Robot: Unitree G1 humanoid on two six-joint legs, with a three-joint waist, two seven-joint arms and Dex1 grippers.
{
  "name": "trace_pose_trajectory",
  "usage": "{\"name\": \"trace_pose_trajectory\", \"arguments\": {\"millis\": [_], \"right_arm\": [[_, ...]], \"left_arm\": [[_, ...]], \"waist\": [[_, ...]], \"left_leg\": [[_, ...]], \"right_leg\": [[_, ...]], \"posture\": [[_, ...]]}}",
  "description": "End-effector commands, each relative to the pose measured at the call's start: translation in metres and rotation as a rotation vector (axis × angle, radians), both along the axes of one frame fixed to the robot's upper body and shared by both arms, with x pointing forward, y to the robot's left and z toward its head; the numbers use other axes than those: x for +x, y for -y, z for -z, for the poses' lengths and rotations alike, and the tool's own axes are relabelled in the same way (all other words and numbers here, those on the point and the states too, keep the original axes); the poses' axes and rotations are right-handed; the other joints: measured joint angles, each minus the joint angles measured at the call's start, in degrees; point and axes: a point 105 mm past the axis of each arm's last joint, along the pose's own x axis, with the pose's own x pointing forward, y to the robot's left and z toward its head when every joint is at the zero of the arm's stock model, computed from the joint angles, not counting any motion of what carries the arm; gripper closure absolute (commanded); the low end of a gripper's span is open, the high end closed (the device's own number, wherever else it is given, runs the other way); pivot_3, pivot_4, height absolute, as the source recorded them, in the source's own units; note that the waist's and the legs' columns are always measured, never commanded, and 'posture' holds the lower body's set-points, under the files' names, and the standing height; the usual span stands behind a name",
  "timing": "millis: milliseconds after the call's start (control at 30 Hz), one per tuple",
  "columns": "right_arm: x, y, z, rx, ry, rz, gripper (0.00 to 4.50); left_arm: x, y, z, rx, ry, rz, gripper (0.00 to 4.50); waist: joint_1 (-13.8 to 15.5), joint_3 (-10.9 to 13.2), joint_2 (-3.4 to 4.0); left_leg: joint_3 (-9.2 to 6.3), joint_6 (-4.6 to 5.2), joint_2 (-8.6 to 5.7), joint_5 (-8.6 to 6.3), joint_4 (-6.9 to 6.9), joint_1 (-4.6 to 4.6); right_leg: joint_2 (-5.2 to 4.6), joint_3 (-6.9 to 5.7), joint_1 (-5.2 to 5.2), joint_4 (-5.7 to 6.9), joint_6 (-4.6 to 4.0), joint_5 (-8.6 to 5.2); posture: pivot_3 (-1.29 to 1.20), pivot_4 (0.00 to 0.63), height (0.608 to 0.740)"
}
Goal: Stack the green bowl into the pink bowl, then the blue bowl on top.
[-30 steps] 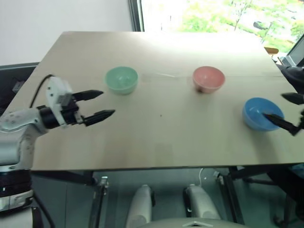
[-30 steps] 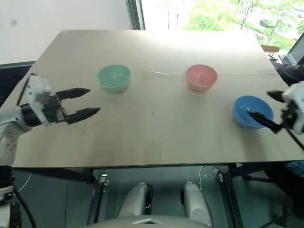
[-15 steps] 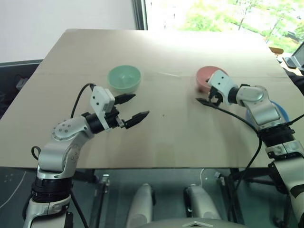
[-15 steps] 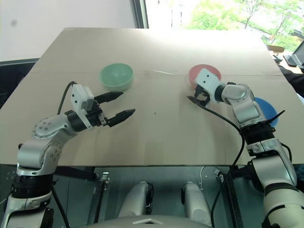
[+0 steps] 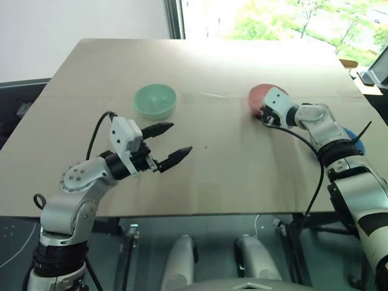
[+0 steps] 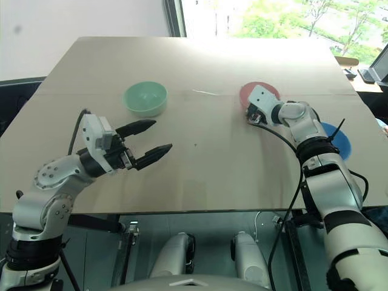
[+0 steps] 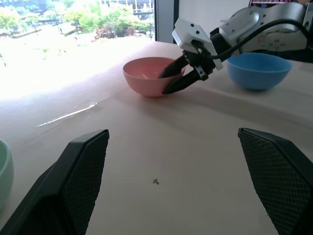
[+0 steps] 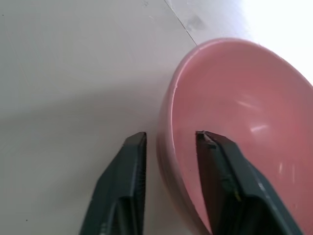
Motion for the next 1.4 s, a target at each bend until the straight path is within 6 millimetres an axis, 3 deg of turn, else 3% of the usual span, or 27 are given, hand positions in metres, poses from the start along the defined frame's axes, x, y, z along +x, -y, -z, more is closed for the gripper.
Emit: {"name": "trace_pose_trajectory", "arguments": {"millis": [33,167,267,367,567,800,900,967,1000,1200,1400], "right_arm": [[0.001,-0.008,-0.022,0.014,0.065,-0.046,4.32],[-0.002,-0.012,-0.022,-0.012,0.081,-0.084,4.32],[-0.011,-0.029,-0.025,0.016,0.08,-0.17,4.32],[-0.036,-0.063,-0.021,0.027,0.063,-0.337,4.32],[-0.07,-0.099,-0.009,0.013,0.011,-0.489,4.32],[-0.085,-0.117,-0.004,0.017,-0.038,-0.554,4.32],[-0.091,-0.12,0.0,0.015,-0.079,-0.577,3.48],[-0.093,-0.12,-0.001,0.018,-0.089,-0.583,2.48],[-0.093,-0.12,-0.004,0.033,-0.084,-0.579,2.35],[-0.094,-0.108,-0.028,0.122,-0.022,-0.529,0.04],[-0.109,-0.078,-0.073,0.346,0.098,-0.46,0.04]], "left_arm": [[-0.004,-0.004,-0.008,-0.019,0.035,-0.01,0.0],[0.0,-0.009,-0.005,-0.024,0.028,-0.03,0.0],[0.002,-0.016,0.002,-0.004,0.015,-0.051,0.0],[0.004,-0.022,0.007,-0.008,0.0,-0.075,0.0],[0.005,-0.023,0.012,0.008,-0.01,-0.079,0.0],[0.006,-0.024,0.013,0.027,-0.002,-0.096,0.0],[0.01,-0.026,0.01,0.034,0.017,-0.131,0.0],[0.014,-0.028,0.008,0.042,0.024,-0.159,0.0],[0.017,-0.03,0.008,0.058,0.025,-0.179,0.0],[0.03,-0.035,0.003,0.169,0.064,-0.236,0.0],[0.056,-0.049,-0.007,0.487,0.119,-0.35,0.0]], "waist": [[0.0,0.0,0.02],[0.0,0.0,0.03],[0.0,0.0,0.03],[-0.1,0.0,0.04],[0.2,0.0,0.04],[0.2,0.0,0.04],[0.1,0.0,0.04],[0.1,0.0,0.04],[0.2,0.0,0.04],[0.3,0.0,0.04],[0.5,0.0,0.04]], "left_leg": [[0.0,0.0,0.0,0.0,0.0,-0.01],[0.01,0.0,0.0,0.0,0.0,0.0],[0.01,0.0,0.0,0.0,0.0,0.0],[0.0,0.0,0.01,0.0,-0.01,0.01],[-0.03,0.0,0.01,0.0,0.01,-0.01],[-0.05,0.0,0.01,0.0,0.05,0.0],[-0.05,0.0,0.01,0.0,0.05,0.0],[-0.06,0.0,0.01,0.0,0.05,-0.01],[-0.06,0.0,0.01,0.0,0.05,-0.01],[-0.08,0.0,0.01,0.0,0.05,-0.02],[-0.1,0.0,0.0,0.0,0.03,-0.03]], "right_leg": [[0.0,0.0,-0.01,0.01,0.0,0.0],[0.0,0.01,-0.02,0.03,0.0,0.0],[0.0,0.0,-0.02,0.04,0.0,0.0],[0.01,0.0,-0.03,0.05,0.0,0.0],[0.01,-0.03,-0.04,0.11,0.0,-0.01],[0.01,-0.06,-0.03,0.13,0.0,-0.01],[0.01,-0.06,-0.03,0.13,0.0,-0.01],[0.01,-0.06,-0.03,0.13,0.0,-0.01],[0.01,-0.07,-0.03,0.13,0.0,-0.01],[0.02,-0.09,-0.03,0.12,0.0,-0.01],[0.03,-0.12,-0.03,0.11,0.0,-0.01]], "posture": [[0.0,0.15,0.74],[0.0,0.15,0.74],[0.0,0.15,0.74],[0.0,0.15,0.74],[0.0,0.15,0.74],[0.0,0.15,0.74],[0.0,0.15,0.74],[0.0,0.15,0.74],[0.0,0.15,0.74],[0.0,0.15,0.74],[0.0,0.15,0.74]]}}
